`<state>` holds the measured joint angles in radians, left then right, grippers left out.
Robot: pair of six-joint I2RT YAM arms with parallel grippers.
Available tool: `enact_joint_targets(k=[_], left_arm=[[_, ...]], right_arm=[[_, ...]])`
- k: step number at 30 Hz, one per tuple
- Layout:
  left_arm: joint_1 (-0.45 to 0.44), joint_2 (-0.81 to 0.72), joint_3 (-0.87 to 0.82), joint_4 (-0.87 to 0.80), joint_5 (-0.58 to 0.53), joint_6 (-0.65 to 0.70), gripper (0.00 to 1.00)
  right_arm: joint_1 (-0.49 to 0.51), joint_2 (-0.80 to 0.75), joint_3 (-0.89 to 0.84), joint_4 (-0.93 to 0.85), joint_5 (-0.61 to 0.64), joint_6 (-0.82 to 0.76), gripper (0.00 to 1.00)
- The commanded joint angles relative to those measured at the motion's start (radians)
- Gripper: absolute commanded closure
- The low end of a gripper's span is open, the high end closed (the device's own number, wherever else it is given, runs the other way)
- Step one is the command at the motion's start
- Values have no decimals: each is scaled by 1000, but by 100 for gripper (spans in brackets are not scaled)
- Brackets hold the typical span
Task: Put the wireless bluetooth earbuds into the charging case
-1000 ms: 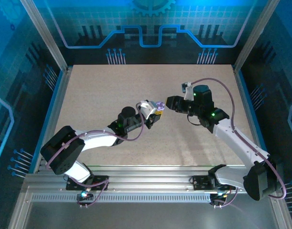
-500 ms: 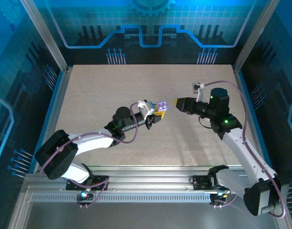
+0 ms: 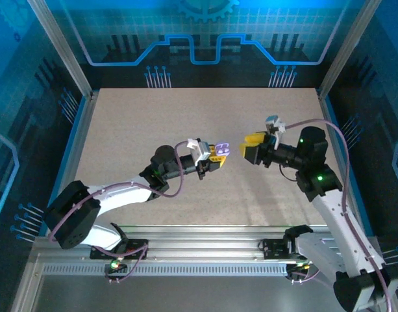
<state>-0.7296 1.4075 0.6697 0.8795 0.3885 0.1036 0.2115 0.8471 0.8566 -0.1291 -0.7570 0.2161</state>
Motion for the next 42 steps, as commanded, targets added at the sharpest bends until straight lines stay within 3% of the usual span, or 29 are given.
enact_joint_targets(k=[1, 6, 9, 31, 42], left_arm=[[-4, -41, 10, -17, 67, 6, 81], [-4, -55, 27, -42, 93, 26, 81], [-4, -63, 31, -50, 108, 30, 81], [-9, -71, 36, -36, 122, 34, 81], [-9, -62, 34, -49, 107, 49, 81]], right_arm=[[-13, -6, 18, -78, -141, -323, 49], [-14, 55, 110, -342, -183, -697, 47], [-14, 112, 145, -408, -169, -788, 46], [86, 387, 291, -509, -211, -926, 45], [83, 333, 297, -551, -203, -973, 58]])
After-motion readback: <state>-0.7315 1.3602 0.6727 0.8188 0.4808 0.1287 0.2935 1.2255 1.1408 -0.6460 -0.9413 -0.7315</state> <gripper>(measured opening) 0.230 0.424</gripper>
